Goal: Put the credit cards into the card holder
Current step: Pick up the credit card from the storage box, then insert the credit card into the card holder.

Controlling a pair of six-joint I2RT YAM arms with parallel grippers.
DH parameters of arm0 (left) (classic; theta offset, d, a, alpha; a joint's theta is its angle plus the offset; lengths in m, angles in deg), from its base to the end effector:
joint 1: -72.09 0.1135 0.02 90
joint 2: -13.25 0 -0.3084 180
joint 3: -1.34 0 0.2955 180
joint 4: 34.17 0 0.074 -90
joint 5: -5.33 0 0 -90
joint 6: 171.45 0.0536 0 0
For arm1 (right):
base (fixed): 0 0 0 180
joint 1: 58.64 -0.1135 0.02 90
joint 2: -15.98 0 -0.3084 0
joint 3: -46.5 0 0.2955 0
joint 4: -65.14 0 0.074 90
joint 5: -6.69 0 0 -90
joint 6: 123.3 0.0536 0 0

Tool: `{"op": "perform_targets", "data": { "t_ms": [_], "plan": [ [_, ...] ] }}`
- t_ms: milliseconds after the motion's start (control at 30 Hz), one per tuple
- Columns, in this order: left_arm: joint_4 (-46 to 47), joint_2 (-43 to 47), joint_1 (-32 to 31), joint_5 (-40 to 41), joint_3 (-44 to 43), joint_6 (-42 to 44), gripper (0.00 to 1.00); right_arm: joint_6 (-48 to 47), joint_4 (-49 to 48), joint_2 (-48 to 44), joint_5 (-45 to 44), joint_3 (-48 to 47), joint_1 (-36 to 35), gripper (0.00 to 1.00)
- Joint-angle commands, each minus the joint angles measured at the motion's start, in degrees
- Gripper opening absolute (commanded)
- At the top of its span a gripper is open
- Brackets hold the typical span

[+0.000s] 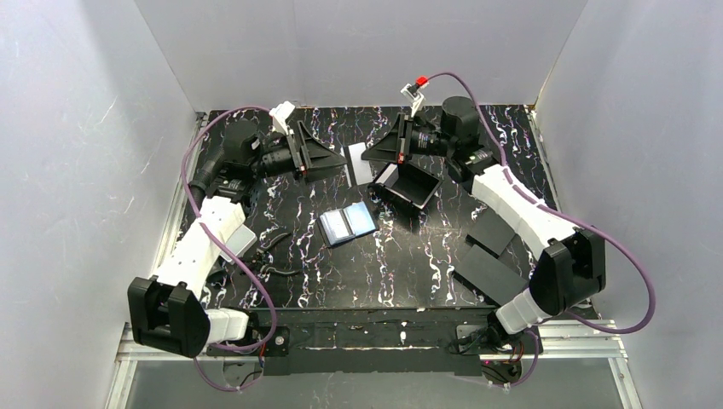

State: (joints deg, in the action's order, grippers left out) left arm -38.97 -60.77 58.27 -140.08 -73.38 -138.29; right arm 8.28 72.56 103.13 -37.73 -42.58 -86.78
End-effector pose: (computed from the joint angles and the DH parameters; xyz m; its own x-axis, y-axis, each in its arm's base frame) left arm 0.3145 -0.1228 0.4061 -0.8190 -0.2879 -0.4963 0.4522 0.2085 -0.8672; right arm 0.3444 0.2276 0.4208 -0.6982 0.1533 -0.6992 -0.6599 0.2408 0.7117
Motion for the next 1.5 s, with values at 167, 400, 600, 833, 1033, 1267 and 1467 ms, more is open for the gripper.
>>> {"op": "perform_targets", "data": {
  "t_ms": [167, 400, 600, 833, 1033, 1267, 1467],
  "plan": [
    [12.33, 1.24, -1.0, 0.29, 3.11, -10.64, 0.51, 23.98, -33.31, 1.59, 4.79, 6.27, 0.14, 0.01],
    [12.5, 0.91, -1.39, 1.8, 3.92, -10.19, 0.19, 26.0, -35.51, 2.76, 4.52, 7.58, 0.1, 0.01],
    [1.82, 1.15, -1.8, 8.68, 5.44, -2.57, 0.0, 2.92, -2.19, 2.22, -3.34, 3.37, 1.96, 0.49],
    [-22.09, 3.14, -2.27, 28.63, 9.29, 11.16, 0.0, -22.52, 22.15, 5.04, -22.27, 1.49, 0.01, 0.73],
    [-15.2, -2.87, -3.55, 29.26, 14.23, 7.54, 0.0, -27.89, 25.04, 13.02, -28.04, -0.56, -6.47, 0.46],
    [-10.52, -13.05, -7.2, 30.3, 11.89, 5.38, 0.0, -28.59, 23.05, 20.34, -31.09, -2.34, -9.68, 0.1],
    [-9.18, -17.3, -7.86, 30.73, 10.77, 5.67, 0.0, -30.5, 23.77, 23.23, -33.95, -2.9, -9.74, 0.05]
  ]
}}
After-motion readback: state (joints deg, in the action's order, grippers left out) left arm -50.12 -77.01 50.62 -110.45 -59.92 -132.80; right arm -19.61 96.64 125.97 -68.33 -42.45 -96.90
